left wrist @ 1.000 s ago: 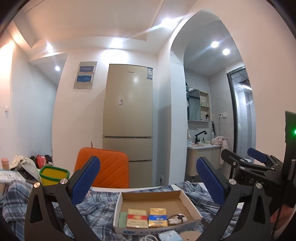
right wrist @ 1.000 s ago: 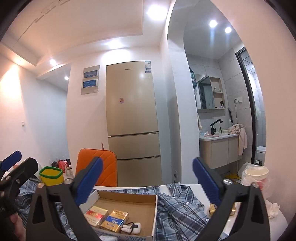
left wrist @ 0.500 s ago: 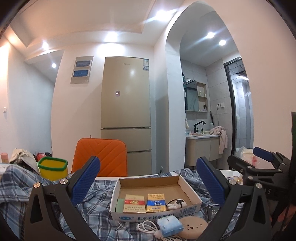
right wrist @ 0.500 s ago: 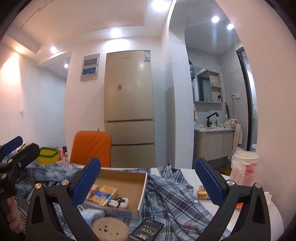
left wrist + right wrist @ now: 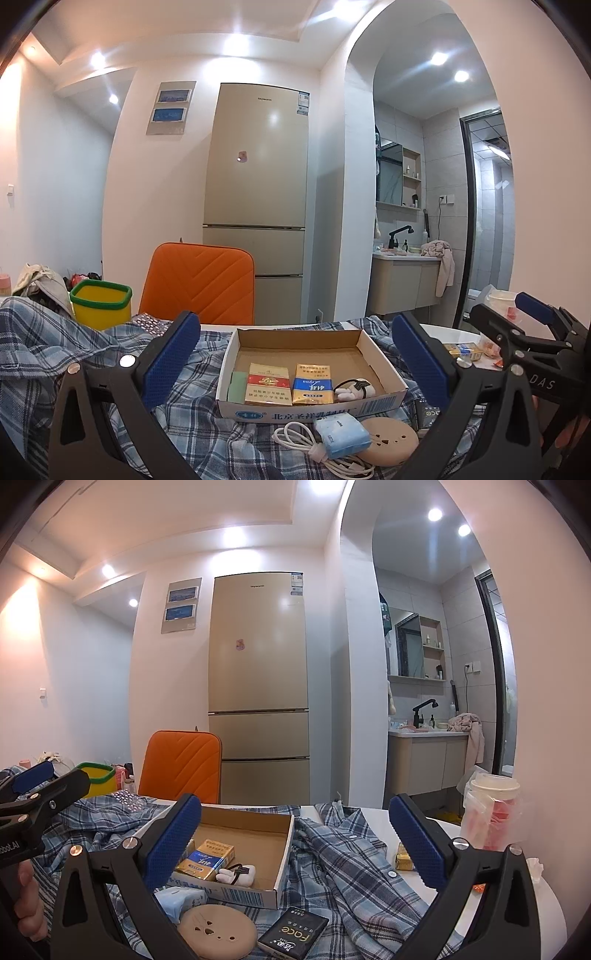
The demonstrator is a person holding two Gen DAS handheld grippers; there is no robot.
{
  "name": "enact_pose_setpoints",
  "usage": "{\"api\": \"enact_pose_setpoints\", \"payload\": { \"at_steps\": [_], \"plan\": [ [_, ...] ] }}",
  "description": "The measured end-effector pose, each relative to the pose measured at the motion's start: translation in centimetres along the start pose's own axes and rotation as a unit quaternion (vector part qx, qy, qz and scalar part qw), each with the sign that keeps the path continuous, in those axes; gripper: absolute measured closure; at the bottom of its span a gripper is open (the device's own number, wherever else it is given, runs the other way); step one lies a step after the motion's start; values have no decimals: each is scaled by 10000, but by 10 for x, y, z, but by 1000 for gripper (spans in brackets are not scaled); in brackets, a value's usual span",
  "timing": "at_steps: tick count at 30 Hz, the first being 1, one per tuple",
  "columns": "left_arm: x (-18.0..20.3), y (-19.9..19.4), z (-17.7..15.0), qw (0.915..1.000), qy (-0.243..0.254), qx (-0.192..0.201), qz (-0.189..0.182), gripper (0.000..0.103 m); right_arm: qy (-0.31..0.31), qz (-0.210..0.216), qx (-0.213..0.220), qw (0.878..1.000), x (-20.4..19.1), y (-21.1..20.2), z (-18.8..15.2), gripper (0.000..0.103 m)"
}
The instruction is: Organize soft objects
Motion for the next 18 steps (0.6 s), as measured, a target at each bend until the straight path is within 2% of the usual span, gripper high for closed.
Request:
{"api": "enact_pose_setpoints", "payload": {
  "at_steps": [11, 18],
  "plan": [
    [5, -2, 0, 9999, 113, 25, -19, 0, -17, 18, 52, 10000, -1, -1, 1, 0],
    [9, 2, 0, 9997, 222, -57, 48, 0, -76, -70, -255, 9996, -2, 9, -1, 0]
  ]
}}
Point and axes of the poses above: each gripper's, at about its wrist camera, not at the fingertips, and y roughly the way its jaws point, x to its right, z to its top, the point moved 3 cm from there along y, roughly the way its jaws point, and after that the axes turned 1 degree about -z, right-handed, at the moved point
